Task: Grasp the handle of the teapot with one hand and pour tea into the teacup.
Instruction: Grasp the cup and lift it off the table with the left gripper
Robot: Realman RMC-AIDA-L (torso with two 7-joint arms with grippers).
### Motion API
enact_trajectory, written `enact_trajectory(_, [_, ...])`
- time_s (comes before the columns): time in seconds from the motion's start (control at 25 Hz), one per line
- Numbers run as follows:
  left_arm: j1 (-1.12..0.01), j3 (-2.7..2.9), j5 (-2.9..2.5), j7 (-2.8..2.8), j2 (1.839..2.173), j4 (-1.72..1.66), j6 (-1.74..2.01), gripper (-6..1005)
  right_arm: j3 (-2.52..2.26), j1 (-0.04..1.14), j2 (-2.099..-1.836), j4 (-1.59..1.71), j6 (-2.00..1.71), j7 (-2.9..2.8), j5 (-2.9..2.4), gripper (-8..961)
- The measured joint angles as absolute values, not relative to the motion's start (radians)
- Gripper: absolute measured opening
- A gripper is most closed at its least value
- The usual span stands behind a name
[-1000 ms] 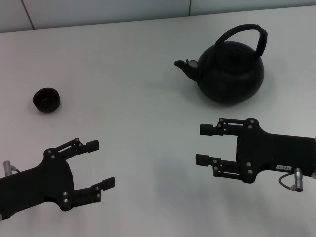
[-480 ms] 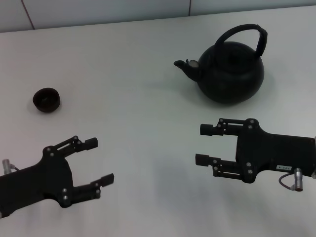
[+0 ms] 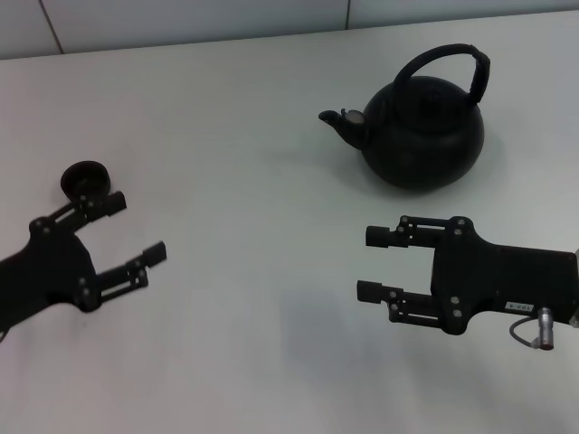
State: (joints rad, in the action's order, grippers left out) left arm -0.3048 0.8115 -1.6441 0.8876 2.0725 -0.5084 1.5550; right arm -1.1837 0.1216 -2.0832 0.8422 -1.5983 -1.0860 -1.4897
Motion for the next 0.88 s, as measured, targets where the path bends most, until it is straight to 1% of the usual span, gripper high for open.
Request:
enact_trajectory(0.4, [-0.395, 0.81, -1.579, 0.881, 2.072, -0.455, 1.315, 847, -1.183, 0.129, -2.083, 0.841, -1.598, -1.086, -1.458, 613])
enact_trajectory(0.6, [-0.42, 0.814, -1.554, 0.871, 2.072, -0.455, 1.225, 848, -1.183, 0.132, -2.083, 0.841, -1.599, -1.086, -1.446, 613])
enact_trajectory(0.88, [-0.427, 0.817, -1.551, 0.868, 2.07, -0.456, 1.163, 849, -1.183, 0.134, -2.084, 0.84, -1.598, -1.087, -1.43, 614])
